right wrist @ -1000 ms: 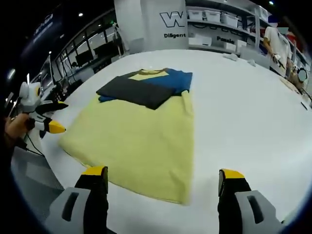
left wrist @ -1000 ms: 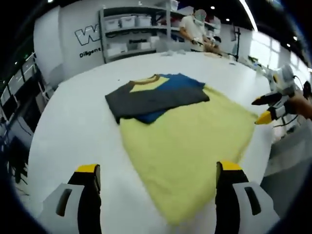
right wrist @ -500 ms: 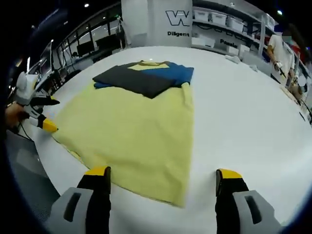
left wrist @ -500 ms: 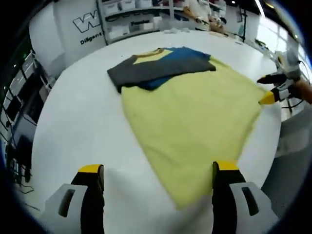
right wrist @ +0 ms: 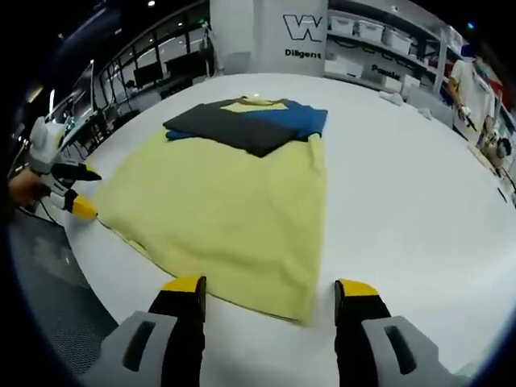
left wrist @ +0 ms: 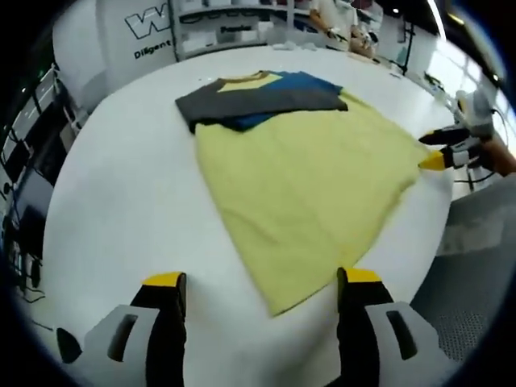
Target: Fold the garment on the visible template until the final outline fits inside the template.
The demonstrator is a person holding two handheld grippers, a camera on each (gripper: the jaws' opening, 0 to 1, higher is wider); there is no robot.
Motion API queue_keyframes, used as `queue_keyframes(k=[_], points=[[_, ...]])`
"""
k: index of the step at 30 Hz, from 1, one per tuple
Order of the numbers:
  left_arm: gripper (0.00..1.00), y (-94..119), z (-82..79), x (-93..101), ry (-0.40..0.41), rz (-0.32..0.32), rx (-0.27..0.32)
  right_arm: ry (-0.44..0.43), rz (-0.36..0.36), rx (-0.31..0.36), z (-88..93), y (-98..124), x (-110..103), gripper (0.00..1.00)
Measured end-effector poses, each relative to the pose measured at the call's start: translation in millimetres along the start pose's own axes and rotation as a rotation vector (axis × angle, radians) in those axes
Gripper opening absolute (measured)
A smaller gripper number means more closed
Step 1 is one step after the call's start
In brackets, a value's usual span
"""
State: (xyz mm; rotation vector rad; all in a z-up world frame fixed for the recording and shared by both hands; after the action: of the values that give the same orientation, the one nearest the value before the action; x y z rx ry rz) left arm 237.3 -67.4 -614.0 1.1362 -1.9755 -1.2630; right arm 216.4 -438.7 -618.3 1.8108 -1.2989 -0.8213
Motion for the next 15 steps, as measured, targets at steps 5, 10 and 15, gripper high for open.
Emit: queue_keyframes(k=[5, 10, 15], points=[[0.6, 1.3, 1.5, -0.9, 0.009, -0.001, 0.005, -0.069, 0.003, 0.001, 1.7, 2.0, 5.6, 0.38], [0.46, 4.4, 2.2, -4.9, 0.076, 0.005, 0.017, -0.082, 0.035, -0.015, 4.1, 3.7, 11.0, 0.18], [0.37, 4.0, 4.0, -6.7, 0.092, -0.008, 0.023, -0.117, 0.048, -0.027, 5.6, 5.4, 10.1, 0.07]])
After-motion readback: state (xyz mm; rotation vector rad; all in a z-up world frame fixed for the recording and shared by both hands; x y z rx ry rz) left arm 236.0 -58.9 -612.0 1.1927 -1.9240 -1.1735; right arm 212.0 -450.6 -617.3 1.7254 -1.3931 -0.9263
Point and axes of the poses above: the point that each gripper's makers call its tool centre point, and the gripper's own axes: y roughly backward along the fingers, x roughly to its right, z roughly out of its underside, the point moved 8 cm from there along y, roughly backward along the fingers, and after that the axes turned 9 degrees about -x, right-handed, at the moved point
